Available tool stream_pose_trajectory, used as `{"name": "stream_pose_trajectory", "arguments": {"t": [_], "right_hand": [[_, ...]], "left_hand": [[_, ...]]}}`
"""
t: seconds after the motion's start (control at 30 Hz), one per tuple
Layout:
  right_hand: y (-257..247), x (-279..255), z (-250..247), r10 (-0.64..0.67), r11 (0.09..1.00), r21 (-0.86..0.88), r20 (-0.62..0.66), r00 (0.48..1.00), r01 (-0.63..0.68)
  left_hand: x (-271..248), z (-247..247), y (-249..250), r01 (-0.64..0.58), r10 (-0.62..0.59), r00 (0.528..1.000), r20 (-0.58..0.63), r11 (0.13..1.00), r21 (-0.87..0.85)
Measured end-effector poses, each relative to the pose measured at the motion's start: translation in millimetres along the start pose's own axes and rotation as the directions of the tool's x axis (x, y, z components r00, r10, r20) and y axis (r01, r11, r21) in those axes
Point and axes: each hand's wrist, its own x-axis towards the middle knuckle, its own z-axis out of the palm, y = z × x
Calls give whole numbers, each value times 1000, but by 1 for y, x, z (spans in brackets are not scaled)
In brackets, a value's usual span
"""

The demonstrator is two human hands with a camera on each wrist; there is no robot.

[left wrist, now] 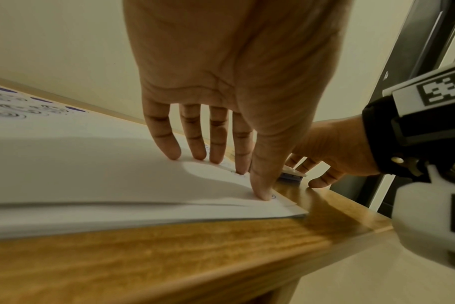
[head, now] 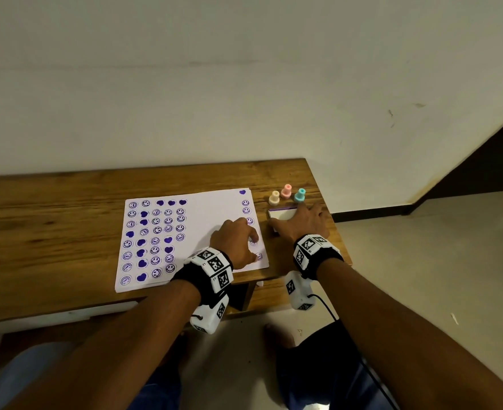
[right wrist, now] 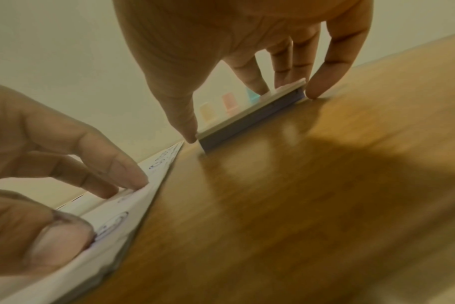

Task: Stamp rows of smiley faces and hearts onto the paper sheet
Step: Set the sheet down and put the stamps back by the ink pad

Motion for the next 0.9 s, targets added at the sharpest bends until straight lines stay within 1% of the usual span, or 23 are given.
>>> {"name": "stream_pose_trajectory", "arguments": {"t": [0.23,0.43,0.5,0.53,0.63,0.67,0.77,0.9], "right_hand": [[4,3,3,-21,1000,3,-2,1000,21],[13,9,2,-75,997,23,18,997,75],[20,11,-2,-99,992,76,-1,995,99],[23,12,-6,-111,986,121,-15,994,112],[38,16,-17,-112,958,264,-22,994,113],[43,18,-21,-104,949,299,-10,995,102],[52,21,-25,-114,918,383,18,993,99],[62,24,-19,-139,884,457,44,989,103]], "left_hand": [[1,1,-1,-5,5,1000,4,1000,16],[6,-3,-1,-6,5,999,51,1000,25],[10,-6,0,-3,2,998,64,1000,11],[12,-9,1,-3,3,999,53,1000,6],[24,-15,8,-9,8,999,-51,1000,-26],[29,-15,13,-23,21,998,-59,999,-34],[42,-9,28,-77,76,997,-15,996,-44],[58,-1,40,-107,108,994,-31,994,9]]}}
